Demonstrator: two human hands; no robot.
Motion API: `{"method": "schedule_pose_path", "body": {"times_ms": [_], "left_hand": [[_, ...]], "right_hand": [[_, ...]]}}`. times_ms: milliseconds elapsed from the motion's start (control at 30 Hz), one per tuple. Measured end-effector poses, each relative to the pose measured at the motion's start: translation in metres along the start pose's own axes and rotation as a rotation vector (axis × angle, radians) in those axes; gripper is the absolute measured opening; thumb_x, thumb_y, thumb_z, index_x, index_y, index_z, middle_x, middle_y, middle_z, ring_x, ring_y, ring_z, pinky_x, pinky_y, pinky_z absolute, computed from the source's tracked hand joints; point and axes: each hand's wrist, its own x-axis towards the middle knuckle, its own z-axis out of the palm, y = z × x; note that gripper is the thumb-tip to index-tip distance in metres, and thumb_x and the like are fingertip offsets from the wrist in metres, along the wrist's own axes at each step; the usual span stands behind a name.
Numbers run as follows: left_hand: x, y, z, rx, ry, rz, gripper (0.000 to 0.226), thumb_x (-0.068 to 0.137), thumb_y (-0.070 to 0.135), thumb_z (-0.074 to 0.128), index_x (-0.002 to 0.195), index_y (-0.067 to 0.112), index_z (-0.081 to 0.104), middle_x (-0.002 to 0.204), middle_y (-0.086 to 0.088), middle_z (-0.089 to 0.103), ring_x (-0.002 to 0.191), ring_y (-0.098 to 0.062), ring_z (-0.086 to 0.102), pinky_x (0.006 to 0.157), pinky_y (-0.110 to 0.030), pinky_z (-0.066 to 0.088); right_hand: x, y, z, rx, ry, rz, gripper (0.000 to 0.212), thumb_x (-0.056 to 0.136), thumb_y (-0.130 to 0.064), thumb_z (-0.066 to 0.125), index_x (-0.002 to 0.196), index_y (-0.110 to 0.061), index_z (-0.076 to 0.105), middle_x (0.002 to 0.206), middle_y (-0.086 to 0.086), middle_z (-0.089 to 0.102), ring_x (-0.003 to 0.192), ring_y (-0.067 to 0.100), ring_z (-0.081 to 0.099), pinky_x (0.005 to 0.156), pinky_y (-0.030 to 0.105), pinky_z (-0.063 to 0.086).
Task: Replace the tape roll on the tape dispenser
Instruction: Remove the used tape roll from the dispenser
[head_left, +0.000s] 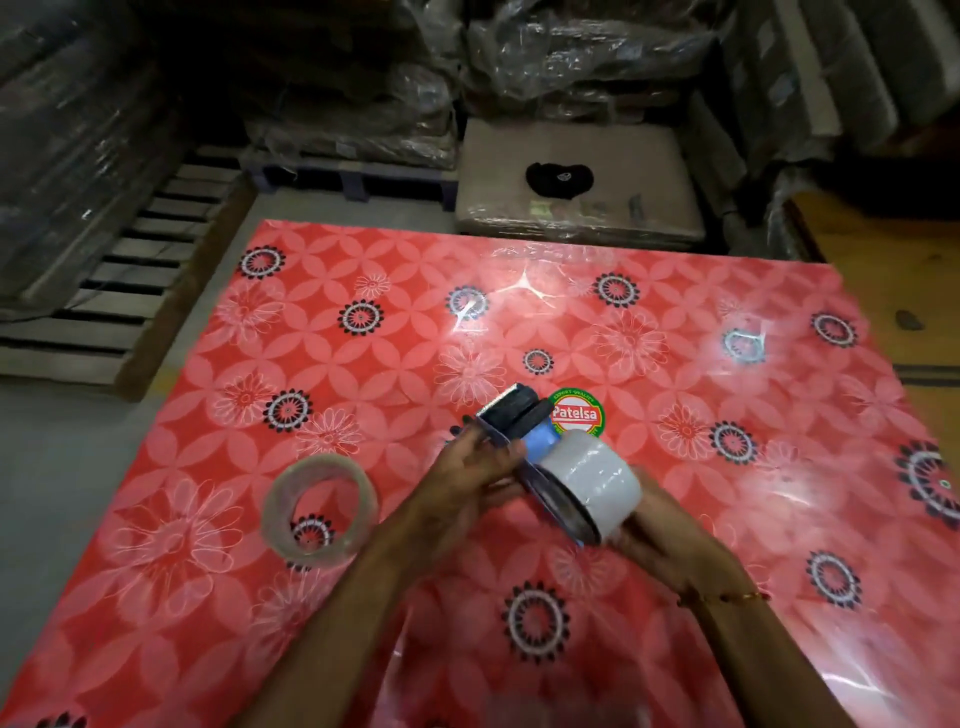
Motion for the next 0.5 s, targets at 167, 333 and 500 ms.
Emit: {"method": "schedule_pose_path", "body": {"times_ms": [167,333,500], "left_hand": [[0.023,0.002,-0.020,0.157,0.102,0.143,0.044,0.080,0.027,0.077,0.121,0.016,0.064,0.112,-0.014,0.070,0.090,-0.026,0.068,0.077,-0.040,0.052],[0.017,-0.014,-0.023,0.515,0.044,0.324,0.030,0.086,-0.006,0.066,0.102,0.018,0.061,0.086,0.020,0.073,0.080,0.005,0.065,0.069,-0.012,0.050],[0.005,-0.030,-0.033,0.786,0.111,0.468,0.046,0.075,0.020,0.078,0.116,0.024,0.059,0.104,0.013,0.070,0.088,-0.001,0.063,0.080,-0.025,0.053]], "right_hand": [[0.012,-0.011,-0.019,-0.107,0.009,-0.227,0.013,0.079,-0.004,0.067,0.086,-0.003,0.079,0.075,0.014,0.072,0.058,0.019,0.064,0.057,0.027,0.048],[0.021,-0.001,-0.030,-0.286,0.089,-0.409,0.011,0.089,-0.006,0.067,0.087,-0.003,0.077,0.075,0.007,0.070,0.069,0.015,0.059,0.058,0.023,0.042],[0.019,0.016,-0.026,-0.554,0.219,-0.765,0.023,0.089,-0.005,0.071,0.074,-0.022,0.077,0.072,0.001,0.063,0.065,0.010,0.057,0.062,0.026,0.041]]}}
